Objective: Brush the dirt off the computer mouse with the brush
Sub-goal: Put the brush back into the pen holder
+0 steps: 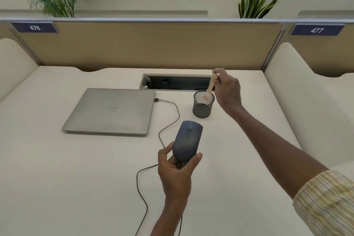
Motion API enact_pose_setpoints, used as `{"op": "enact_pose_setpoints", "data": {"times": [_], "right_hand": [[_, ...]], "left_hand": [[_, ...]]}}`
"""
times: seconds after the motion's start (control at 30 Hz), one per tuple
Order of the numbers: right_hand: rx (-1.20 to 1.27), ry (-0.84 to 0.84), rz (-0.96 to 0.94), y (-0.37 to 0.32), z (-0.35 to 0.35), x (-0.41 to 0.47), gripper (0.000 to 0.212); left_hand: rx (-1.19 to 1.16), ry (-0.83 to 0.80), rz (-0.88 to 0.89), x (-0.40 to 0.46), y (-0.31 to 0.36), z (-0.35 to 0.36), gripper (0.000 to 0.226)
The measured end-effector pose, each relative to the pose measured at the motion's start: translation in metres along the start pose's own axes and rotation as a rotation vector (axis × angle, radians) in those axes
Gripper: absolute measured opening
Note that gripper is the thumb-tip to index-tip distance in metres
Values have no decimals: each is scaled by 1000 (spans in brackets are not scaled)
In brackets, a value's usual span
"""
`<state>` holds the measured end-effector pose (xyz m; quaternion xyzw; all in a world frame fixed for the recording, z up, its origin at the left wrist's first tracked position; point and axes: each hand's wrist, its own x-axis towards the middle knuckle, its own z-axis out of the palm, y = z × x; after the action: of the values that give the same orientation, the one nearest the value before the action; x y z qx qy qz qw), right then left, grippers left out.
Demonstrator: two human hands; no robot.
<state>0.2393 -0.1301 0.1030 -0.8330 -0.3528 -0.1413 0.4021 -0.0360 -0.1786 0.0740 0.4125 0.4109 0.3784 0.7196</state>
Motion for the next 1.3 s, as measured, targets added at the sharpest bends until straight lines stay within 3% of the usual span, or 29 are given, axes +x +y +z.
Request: {"op": "enact_pose_setpoints", "data": {"times": [0.37,0.83,1.07,1.17,1.3], "right_hand": [[-81,-270,53,41,44,0,31],[-125,-326,23,54,61,-4,32],[-247,-406,28,64,72,9,44],[-233,-386,70,63,68,7,50],[-84,-193,53,45,50,-13,41]], "left_hand": [[8,49,-36,6,-10,20,68],[-32,62,-44,6,-12,25,67],[-27,75,-32,10,-13,18,67],[-34,78,-28,10,-13,16,67],[-35,63,-17,8,-12,16,66]]}}
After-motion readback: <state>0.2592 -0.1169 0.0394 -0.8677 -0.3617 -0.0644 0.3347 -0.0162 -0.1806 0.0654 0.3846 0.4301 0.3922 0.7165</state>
